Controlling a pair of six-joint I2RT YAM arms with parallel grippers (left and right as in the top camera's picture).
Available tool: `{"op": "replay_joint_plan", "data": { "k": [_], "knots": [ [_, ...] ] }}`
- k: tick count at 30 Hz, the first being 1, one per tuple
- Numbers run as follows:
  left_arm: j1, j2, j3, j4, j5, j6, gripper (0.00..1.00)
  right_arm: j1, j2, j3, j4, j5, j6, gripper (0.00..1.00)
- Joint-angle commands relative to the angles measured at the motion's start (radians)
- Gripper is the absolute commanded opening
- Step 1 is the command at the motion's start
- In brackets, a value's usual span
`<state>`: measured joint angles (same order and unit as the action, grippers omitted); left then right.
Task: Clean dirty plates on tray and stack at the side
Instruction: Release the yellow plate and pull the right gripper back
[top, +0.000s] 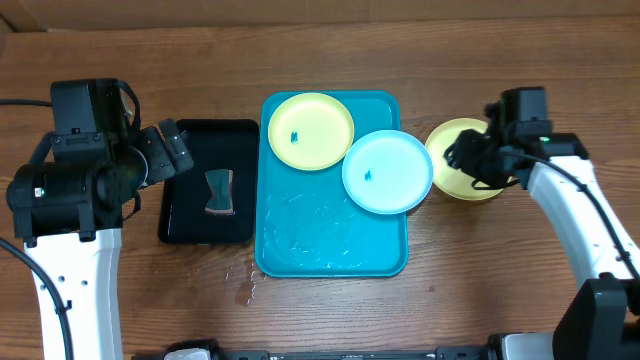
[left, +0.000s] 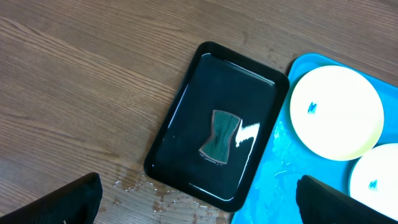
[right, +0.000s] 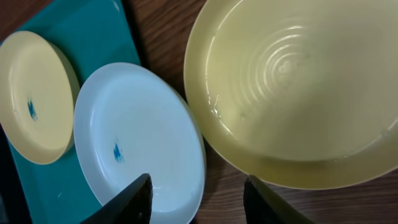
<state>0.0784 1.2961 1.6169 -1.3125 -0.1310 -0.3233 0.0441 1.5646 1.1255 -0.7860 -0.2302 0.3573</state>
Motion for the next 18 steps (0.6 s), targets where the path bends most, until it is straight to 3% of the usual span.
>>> {"op": "replay_joint_plan", "data": {
  "k": [1, 6, 18],
  "knots": [
    [-0.005, 0.0, 0.015, 0.003, 0.008, -0.018, 1.0, 0.063, 0.0, -0.006, -0.003, 0.082, -0.013, 0.49],
    [-0.005, 0.0, 0.015, 0.003, 0.008, -0.018, 1.0, 0.122, 0.0, -0.02, -0.01, 0.109, -0.013, 0.53],
    [-0.005, 0.0, 0.015, 0.003, 0.008, -0.018, 1.0, 0.142, 0.0, -0.154, 0.128, 0.175, 0.089, 0.44]
  ]
}}
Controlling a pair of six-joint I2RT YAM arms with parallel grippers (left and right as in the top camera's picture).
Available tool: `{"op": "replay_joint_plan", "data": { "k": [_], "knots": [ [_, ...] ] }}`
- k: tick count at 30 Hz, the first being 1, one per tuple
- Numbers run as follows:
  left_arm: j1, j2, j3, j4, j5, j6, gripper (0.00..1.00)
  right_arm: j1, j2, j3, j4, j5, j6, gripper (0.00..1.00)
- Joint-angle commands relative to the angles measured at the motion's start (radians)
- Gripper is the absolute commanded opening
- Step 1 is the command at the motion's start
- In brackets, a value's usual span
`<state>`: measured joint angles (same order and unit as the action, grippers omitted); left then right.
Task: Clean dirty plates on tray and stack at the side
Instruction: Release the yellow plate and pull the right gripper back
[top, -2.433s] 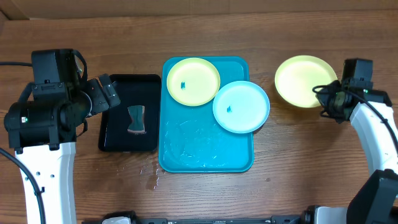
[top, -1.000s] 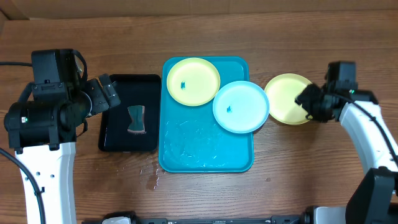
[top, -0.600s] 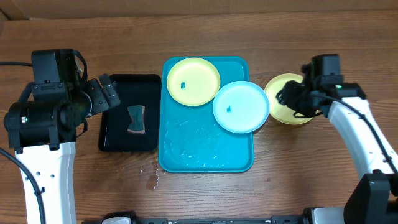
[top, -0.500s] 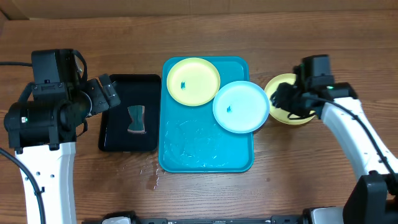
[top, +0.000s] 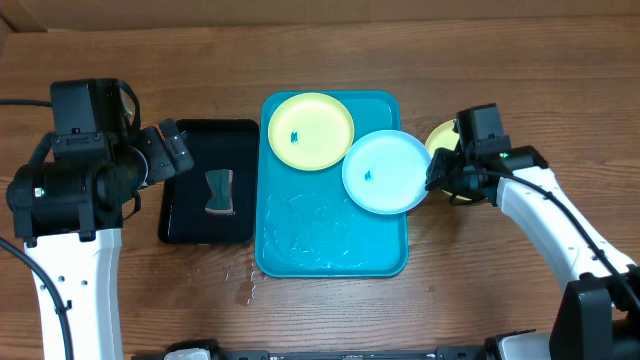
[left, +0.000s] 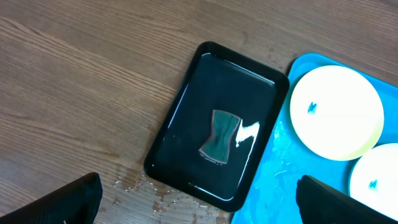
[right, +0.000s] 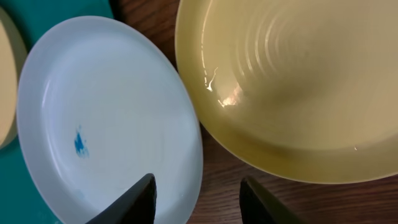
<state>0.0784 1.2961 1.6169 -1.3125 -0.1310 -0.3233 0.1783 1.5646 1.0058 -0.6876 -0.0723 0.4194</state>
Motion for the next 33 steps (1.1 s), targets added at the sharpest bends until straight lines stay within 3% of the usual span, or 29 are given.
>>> {"op": "replay_joint_plan", "data": {
  "k": [1, 9, 21, 33],
  "knots": [
    [-0.005, 0.0, 0.015, 0.003, 0.008, -0.018, 1.0, 0.008, 0.0, -0.048, 0.044, 0.011, 0.027, 0.44],
    [-0.005, 0.0, 0.015, 0.003, 0.008, -0.018, 1.0, 0.019, 0.0, -0.117, 0.153, -0.037, 0.027, 0.4],
    [-0.005, 0.0, 0.015, 0.003, 0.008, -0.018, 1.0, 0.019, 0.0, -0.119, 0.158, -0.034, 0.027, 0.32],
    [-0.005, 0.0, 0.015, 0.003, 0.008, -0.018, 1.0, 0.019, 0.005, -0.119, 0.173, -0.033, 0.03, 0.31]
  ]
}}
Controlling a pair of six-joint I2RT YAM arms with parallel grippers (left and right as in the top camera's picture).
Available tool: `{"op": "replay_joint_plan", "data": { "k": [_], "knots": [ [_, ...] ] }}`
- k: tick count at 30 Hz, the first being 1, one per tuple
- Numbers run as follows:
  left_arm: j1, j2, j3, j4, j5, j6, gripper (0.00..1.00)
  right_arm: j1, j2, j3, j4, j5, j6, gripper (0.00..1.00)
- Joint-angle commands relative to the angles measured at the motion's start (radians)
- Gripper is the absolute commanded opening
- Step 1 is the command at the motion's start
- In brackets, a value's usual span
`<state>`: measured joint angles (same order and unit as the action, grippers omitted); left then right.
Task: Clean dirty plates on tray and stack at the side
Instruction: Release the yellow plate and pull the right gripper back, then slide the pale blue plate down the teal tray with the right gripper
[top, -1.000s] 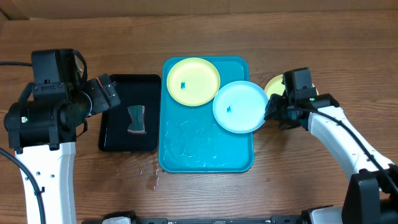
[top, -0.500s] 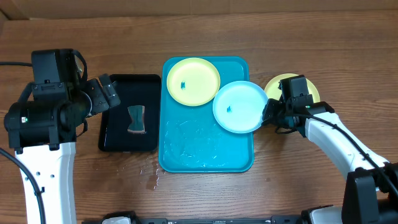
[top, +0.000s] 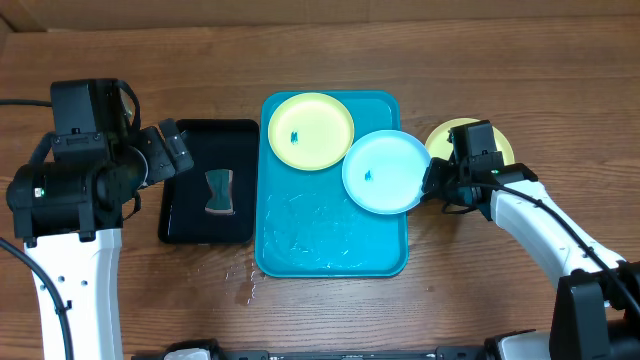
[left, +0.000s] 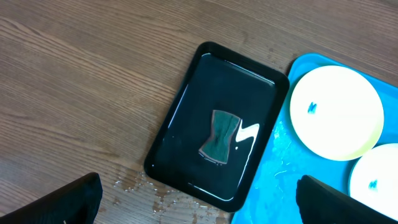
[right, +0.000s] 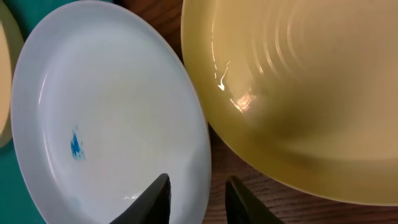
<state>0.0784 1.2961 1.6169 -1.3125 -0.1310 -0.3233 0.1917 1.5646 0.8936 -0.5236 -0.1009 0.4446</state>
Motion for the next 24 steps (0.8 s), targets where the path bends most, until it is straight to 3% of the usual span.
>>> {"op": "replay_joint_plan", "data": {
  "k": [1, 12, 16, 24],
  "knots": [
    [-0.005, 0.0, 0.015, 0.003, 0.008, -0.018, 1.0, 0.006, 0.007, -0.006, 0.011, -0.005, 0.005, 0.3],
    [-0.005, 0.0, 0.015, 0.003, 0.008, -0.018, 1.0, 0.006, 0.06, -0.006, 0.026, -0.005, 0.005, 0.28],
    [-0.005, 0.0, 0.015, 0.003, 0.008, -0.018, 1.0, 0.006, 0.064, -0.005, 0.042, -0.006, 0.005, 0.04],
    [-0.005, 0.0, 0.015, 0.003, 0.008, -0.018, 1.0, 0.006, 0.037, 0.039, -0.052, -0.01, 0.005, 0.04]
  ]
}}
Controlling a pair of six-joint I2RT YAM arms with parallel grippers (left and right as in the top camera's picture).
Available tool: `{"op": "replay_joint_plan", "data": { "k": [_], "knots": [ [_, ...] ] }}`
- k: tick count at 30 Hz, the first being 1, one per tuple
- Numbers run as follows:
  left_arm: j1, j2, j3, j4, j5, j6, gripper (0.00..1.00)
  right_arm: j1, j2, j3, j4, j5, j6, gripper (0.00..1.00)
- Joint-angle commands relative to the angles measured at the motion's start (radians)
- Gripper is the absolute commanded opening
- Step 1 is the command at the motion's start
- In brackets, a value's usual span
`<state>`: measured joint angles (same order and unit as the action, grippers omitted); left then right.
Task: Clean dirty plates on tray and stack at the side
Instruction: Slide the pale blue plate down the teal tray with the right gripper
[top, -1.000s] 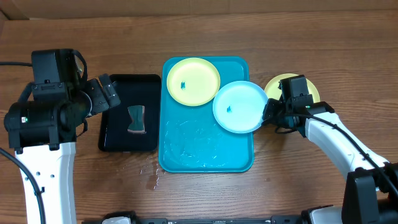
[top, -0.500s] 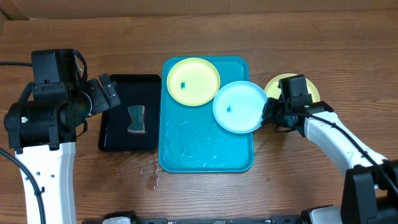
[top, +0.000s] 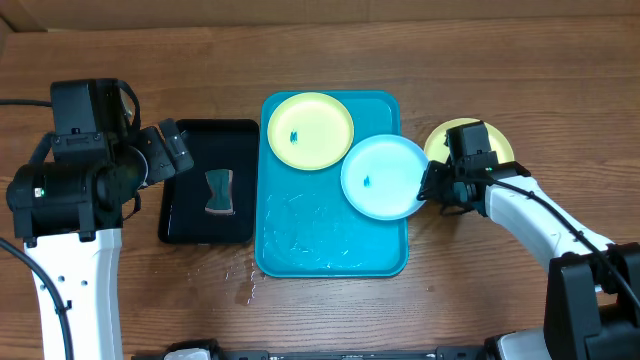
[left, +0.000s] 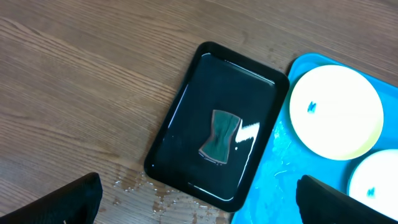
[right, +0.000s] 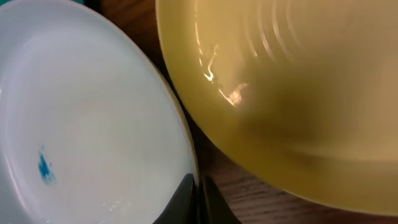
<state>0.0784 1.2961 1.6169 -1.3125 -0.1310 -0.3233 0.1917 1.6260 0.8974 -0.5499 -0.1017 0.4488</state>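
On the blue tray (top: 300, 250) lie a yellow plate (top: 310, 130) with a blue stain and a white plate (top: 380, 178), also stained blue. My right gripper (top: 430, 188) is shut on the white plate's right rim; in the right wrist view its fingertips (right: 186, 190) pinch the edge of the white plate (right: 93, 137). A clean yellow plate (right: 298, 93) sits on the table just right of it. My left gripper (left: 199, 202) hangs open, high above the black tray (left: 186, 112), which holds a grey-green sponge (left: 219, 135).
Water drops (left: 134, 183) wet the wood below the black tray. The yellow side plate (top: 480, 135) is partly hidden under my right arm. The blue tray's lower half (left: 292, 180) is wet and bare. The left arm's body (top: 70, 190) stands left of the black tray.
My right gripper's fingers, apart around the white plate's right rim before, are now shut on it. The plate has shifted slightly left. The left arm has not moved.
My right gripper was open over the yellow side plate. Then it stood further left, at the white plate's right edge. Then its narrowed fingers straddled that rim, and now they pinch it. The left gripper stayed open above the sponge tray throughout.
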Motion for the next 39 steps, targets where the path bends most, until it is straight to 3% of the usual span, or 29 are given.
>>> {"op": "replay_joint_plan", "data": {
  "k": [1, 6, 13, 19, 26, 34, 39],
  "knots": [
    [-0.005, 0.0, 0.015, 0.003, 0.008, -0.018, 1.0, 0.006, -0.035, 0.047, -0.052, -0.021, 0.0, 0.04],
    [-0.005, 0.0, 0.015, 0.003, 0.008, -0.018, 1.0, 0.013, -0.073, 0.069, -0.127, -0.158, 0.0, 0.04],
    [-0.005, 0.0, 0.015, 0.004, 0.008, -0.018, 1.0, 0.129, -0.074, 0.069, -0.175, -0.169, 0.003, 0.04],
    [-0.005, 0.0, 0.015, 0.003, 0.008, -0.018, 1.0, 0.274, -0.074, 0.069, -0.178, -0.054, 0.212, 0.04],
    [-0.005, 0.0, 0.015, 0.003, 0.008, -0.018, 1.0, 0.353, -0.069, 0.068, -0.167, 0.025, 0.263, 0.04],
    [-0.005, 0.0, 0.015, 0.004, 0.008, -0.018, 1.0, 0.381, -0.06, 0.055, -0.109, 0.142, 0.257, 0.31],
    [-0.005, 0.0, 0.015, 0.003, 0.008, -0.018, 1.0, 0.381, -0.059, 0.015, -0.029, 0.194, 0.201, 0.32]
  ]
}}
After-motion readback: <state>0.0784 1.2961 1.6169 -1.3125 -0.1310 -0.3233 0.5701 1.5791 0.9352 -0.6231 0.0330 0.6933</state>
